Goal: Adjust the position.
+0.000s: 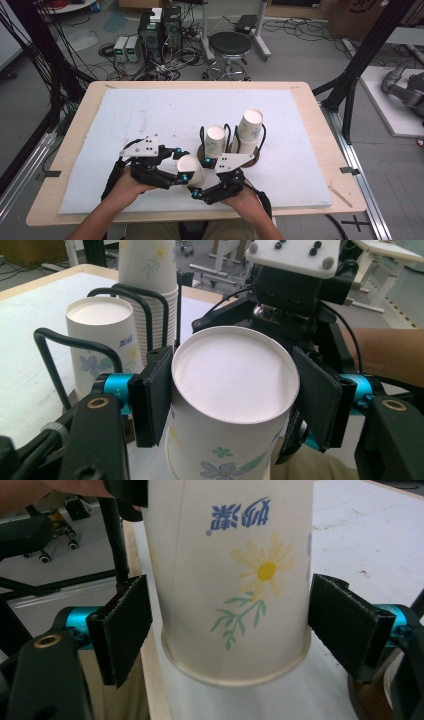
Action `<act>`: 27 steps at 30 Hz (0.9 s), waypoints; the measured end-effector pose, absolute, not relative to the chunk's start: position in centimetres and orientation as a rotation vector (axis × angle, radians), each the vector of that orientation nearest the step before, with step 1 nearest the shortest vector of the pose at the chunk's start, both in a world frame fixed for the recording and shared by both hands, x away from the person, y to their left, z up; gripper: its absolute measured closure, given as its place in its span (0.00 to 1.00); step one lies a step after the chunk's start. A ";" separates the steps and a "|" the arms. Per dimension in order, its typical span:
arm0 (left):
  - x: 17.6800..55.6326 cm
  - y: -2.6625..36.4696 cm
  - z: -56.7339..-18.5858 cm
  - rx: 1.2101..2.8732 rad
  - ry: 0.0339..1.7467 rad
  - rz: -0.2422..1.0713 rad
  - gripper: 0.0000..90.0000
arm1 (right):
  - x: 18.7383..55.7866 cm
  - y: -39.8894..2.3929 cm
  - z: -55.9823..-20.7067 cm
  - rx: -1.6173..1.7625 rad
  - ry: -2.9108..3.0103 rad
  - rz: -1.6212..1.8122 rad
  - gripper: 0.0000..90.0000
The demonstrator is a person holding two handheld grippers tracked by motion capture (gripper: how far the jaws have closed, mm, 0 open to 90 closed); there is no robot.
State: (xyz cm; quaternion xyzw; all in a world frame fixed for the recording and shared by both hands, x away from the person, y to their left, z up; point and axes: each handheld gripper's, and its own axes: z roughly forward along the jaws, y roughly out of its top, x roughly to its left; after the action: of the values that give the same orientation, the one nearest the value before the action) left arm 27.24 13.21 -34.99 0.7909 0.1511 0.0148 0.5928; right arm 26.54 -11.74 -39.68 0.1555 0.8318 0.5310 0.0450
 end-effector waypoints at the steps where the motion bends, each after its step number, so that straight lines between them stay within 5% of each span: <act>1: 27.2 13.1 -35.0 1.837 0.352 0.034 0.40 | 26.6 -11.7 -39.7 0.473 2.544 1.629 0.21; 22: 27.3 13.2 -35.4 1.852 0.350 0.012 0.39 | 26.7 -11.8 -40.2 0.422 2.556 1.626 0.33; 27: 27.4 13.4 -35.4 1.848 0.353 -0.036 0.16 | 26.7 -11.8 -40.1 0.419 2.597 1.570 0.33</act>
State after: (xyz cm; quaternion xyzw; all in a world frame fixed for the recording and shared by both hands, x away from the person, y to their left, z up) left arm 27.38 13.41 -35.45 0.7937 0.1516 -0.0153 0.5889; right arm 26.73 -11.83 -40.12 0.1365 0.8471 0.5121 0.0391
